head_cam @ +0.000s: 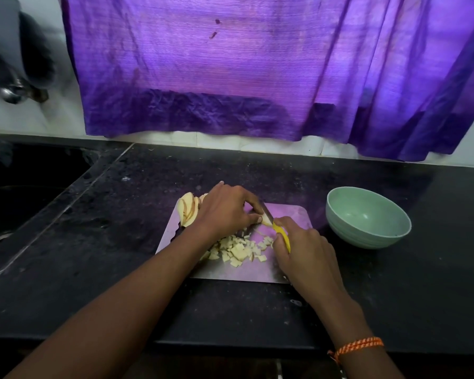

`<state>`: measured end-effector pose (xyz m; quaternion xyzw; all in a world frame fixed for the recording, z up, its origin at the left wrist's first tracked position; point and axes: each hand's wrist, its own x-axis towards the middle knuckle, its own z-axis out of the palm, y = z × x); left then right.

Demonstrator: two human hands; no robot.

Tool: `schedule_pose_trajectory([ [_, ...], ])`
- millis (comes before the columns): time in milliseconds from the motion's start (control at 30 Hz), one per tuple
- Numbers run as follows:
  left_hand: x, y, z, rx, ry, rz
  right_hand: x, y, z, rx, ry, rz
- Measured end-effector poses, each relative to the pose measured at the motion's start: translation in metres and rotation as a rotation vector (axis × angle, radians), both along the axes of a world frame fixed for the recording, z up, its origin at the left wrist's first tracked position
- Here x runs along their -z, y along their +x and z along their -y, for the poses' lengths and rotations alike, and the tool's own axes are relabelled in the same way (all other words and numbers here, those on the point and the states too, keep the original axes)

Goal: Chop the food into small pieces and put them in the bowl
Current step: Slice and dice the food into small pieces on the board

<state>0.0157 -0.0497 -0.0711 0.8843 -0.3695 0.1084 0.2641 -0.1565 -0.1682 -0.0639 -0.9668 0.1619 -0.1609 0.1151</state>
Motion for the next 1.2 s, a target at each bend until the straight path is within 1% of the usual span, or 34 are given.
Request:
schedule_pose_trajectory([
  [200,-0.004,-0.004,0.003,-0.002,0.070,-0.009,0.003,-0.001,0.005,-0.065,0.019,-0.010],
  [500,-0.006,-0.009,0.004,0.015,0.094,-0.007,0.012,-0.045,0.008,-0.036,0.034,0.065],
  [700,-0.005,-0.011,0.003,0.002,0.069,0.006,0.010,-0.060,0.003,-0.018,0.029,0.063],
  [833,-0.002,-0.008,0.003,0.013,0.040,0.028,0.006,-0.052,0.001,-0.007,0.096,0.150],
  [933,-0.001,-0.006,0.003,0.007,0.027,0.034,0.004,-0.033,0.001,0.039,0.091,0.210],
  [1100,0.002,-0.006,0.005,-0.024,0.018,0.038,-0.001,0.002,-0.001,0.054,0.126,0.148],
  [1200,0.001,-0.006,0.004,-0.033,0.010,0.022,0.001,0.007,-0.002,0.042,0.099,0.104],
])
